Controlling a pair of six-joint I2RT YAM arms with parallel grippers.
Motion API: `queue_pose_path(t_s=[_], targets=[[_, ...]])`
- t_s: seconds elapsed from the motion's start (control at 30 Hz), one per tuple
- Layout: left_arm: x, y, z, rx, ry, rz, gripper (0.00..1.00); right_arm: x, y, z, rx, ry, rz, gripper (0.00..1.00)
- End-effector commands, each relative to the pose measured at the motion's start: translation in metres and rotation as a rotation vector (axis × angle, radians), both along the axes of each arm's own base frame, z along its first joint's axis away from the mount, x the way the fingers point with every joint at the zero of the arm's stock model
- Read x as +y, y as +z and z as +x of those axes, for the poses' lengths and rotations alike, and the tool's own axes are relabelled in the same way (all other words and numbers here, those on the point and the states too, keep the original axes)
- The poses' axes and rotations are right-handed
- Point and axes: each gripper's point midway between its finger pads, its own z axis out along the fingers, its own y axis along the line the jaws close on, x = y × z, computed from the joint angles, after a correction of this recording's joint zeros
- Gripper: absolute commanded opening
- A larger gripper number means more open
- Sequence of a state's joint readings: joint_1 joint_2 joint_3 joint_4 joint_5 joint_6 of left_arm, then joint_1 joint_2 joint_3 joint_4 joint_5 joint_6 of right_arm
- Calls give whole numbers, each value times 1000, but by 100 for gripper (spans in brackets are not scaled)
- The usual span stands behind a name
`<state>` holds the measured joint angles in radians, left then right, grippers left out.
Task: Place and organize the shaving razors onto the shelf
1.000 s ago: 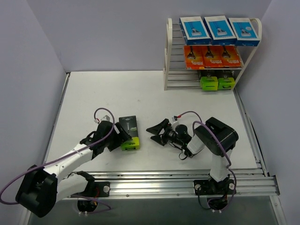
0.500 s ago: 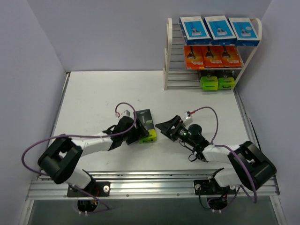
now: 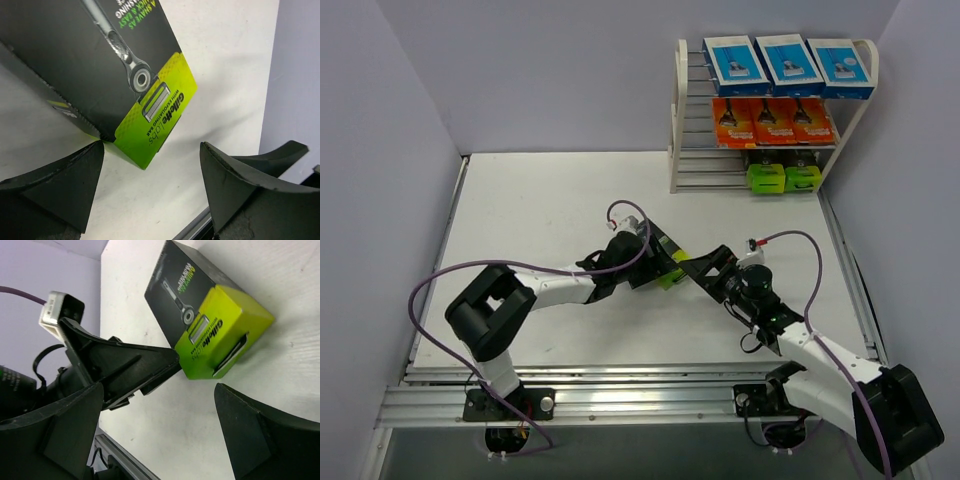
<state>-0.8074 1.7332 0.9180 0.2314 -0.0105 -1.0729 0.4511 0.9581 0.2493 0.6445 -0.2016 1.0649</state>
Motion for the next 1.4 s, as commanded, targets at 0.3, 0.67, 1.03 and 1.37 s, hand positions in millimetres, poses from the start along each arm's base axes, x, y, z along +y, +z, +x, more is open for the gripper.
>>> queue_pose_path(t_s=[0.3,0.67,1.03,1.37], targets=[[-32,81,36,-172,-136,-207,88,-32,-27,7,77,-99,-15,81],[102,154,95,-287,-37,113,94,-41,-35,30,75,-74,-21,80],[166,118,150,-214,0,198,94,-35,-53,49,115,-64,-80,79],[161,111,151,-177,-59,124,94,-7,-66,60,144,-19,-91,75]])
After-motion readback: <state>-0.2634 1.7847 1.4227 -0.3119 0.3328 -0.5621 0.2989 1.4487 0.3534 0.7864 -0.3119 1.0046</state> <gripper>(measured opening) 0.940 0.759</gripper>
